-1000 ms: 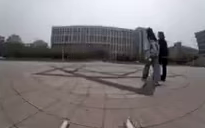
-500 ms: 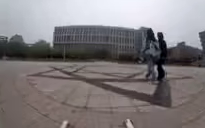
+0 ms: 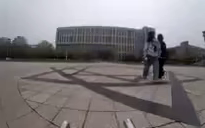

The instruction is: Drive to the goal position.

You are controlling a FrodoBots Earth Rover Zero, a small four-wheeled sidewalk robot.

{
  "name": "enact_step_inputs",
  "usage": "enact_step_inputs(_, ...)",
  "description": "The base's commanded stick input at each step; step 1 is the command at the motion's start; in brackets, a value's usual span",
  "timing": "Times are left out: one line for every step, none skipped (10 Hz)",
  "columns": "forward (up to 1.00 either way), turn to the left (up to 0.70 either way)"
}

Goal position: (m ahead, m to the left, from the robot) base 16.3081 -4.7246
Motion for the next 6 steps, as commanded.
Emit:
enact_step_inputs(1.0, -0.37)
enact_step_inputs(1.0, -0.38)
enact_step_inputs(1.0, -0.38)
enact_step_inputs(1.0, -0.38)
enact_step_inputs(1.0, -0.38)
enact_step_inputs(1.0, -0.38)
